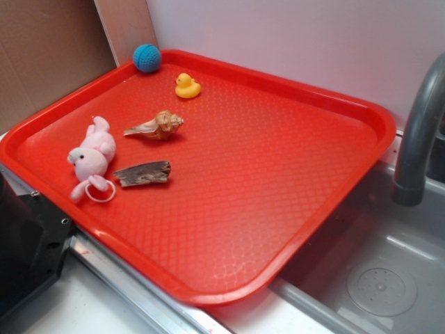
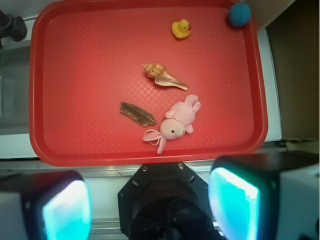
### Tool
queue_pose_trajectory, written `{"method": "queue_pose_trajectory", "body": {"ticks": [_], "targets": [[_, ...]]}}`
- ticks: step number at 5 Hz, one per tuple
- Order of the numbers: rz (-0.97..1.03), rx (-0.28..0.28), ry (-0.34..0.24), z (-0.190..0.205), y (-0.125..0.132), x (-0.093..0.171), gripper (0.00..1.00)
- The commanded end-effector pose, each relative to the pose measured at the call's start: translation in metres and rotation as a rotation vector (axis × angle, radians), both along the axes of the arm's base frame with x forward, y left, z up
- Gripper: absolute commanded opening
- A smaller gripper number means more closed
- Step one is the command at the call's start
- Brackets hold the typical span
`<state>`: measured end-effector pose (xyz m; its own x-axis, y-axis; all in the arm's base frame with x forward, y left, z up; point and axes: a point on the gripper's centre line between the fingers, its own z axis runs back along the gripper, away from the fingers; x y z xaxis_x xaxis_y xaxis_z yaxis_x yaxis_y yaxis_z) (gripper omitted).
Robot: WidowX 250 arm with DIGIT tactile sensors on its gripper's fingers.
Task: Grab the pink bunny.
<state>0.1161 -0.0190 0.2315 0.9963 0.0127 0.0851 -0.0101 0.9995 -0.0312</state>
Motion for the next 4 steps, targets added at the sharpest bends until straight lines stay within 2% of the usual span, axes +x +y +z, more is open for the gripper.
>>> {"method": "queue_pose_trajectory", "body": {"ticks": [1,2,3,4], "targets": [[-0.037,0.049,-0.105,-0.053,0.018,0.081,1.00],[-0.135,0.066,-0.157,-0.074,0.018,0.102,1.00],[-0.384,0.071,-0.202,-0.107,0.012,0.116,1.00],[-0.651,0.146,-0.118,-0.147,0.006,0.116,1.00]]}}
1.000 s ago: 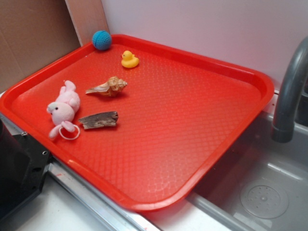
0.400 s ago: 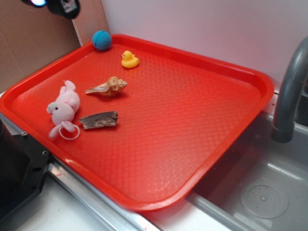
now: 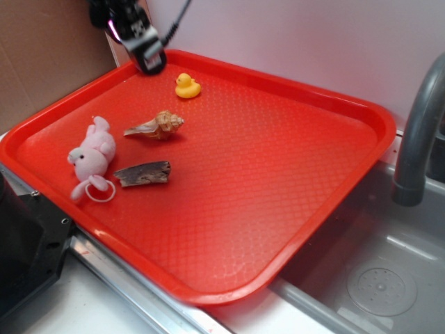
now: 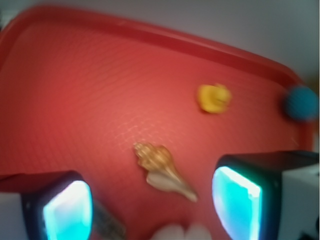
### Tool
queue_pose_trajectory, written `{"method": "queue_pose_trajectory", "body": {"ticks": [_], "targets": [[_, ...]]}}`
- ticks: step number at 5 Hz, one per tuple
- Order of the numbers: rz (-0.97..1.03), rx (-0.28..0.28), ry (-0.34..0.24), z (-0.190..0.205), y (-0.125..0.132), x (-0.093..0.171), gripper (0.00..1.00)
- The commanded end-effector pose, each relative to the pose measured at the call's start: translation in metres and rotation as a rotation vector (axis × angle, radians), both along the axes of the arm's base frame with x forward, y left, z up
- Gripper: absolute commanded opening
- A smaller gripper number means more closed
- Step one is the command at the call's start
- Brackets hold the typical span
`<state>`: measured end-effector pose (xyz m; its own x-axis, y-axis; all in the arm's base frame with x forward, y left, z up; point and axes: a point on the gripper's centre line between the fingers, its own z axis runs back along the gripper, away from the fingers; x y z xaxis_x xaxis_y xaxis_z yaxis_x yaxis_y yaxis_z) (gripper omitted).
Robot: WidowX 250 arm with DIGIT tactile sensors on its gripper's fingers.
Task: Grab the pink bunny.
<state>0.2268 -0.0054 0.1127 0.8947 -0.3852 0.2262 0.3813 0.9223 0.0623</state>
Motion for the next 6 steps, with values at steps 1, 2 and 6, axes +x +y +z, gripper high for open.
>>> {"method": "queue_pose_trajectory", "body": {"ticks": [1,2,6], "targets": [[-0.252,0.142,0.106,-0.059,0.000,0.012,1.00],[-0.254,0.159,0.154,-0.082,0.002,0.017,1.00],[-0.117,0.053,0.135,-0.019,0.010,-0.004,0.00]]}}
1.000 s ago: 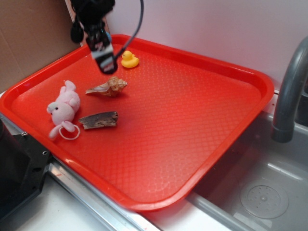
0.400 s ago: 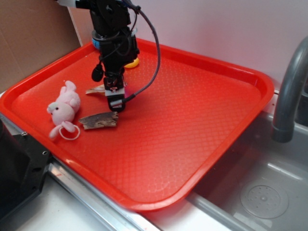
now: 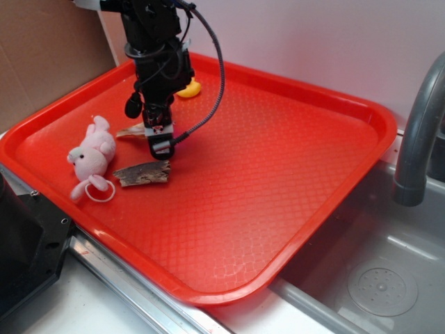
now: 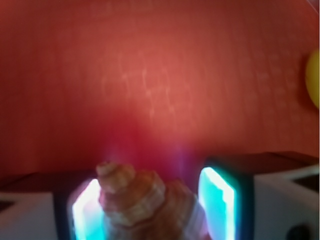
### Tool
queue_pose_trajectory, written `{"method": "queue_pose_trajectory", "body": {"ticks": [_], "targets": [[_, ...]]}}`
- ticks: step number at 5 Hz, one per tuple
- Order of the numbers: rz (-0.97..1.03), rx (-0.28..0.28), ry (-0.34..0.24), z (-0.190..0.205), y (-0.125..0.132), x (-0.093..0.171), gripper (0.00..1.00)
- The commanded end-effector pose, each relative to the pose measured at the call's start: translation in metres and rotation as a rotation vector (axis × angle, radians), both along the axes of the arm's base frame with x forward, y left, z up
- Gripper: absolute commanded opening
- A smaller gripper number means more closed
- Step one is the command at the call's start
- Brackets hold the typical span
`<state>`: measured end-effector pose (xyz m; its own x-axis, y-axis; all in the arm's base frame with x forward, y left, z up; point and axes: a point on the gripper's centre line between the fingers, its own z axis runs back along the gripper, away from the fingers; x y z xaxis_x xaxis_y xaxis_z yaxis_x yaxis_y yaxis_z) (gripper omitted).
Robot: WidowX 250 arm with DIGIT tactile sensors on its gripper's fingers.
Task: Grab the pink bunny.
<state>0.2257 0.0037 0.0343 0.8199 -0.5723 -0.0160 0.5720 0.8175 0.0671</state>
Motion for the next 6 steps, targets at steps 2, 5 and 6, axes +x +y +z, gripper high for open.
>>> {"method": "queue_pose_trajectory", "body": {"ticks": [2,5,6], "targets": [[0.230,-0.201,-0.094,0.149,0.020,-0.011,0.00],[0.746,-0.272,0.027,0.218,0.034,-0.006,0.00],[0.838,-0.271,0.079,0.209,0.042,-0.006,0.00]]}}
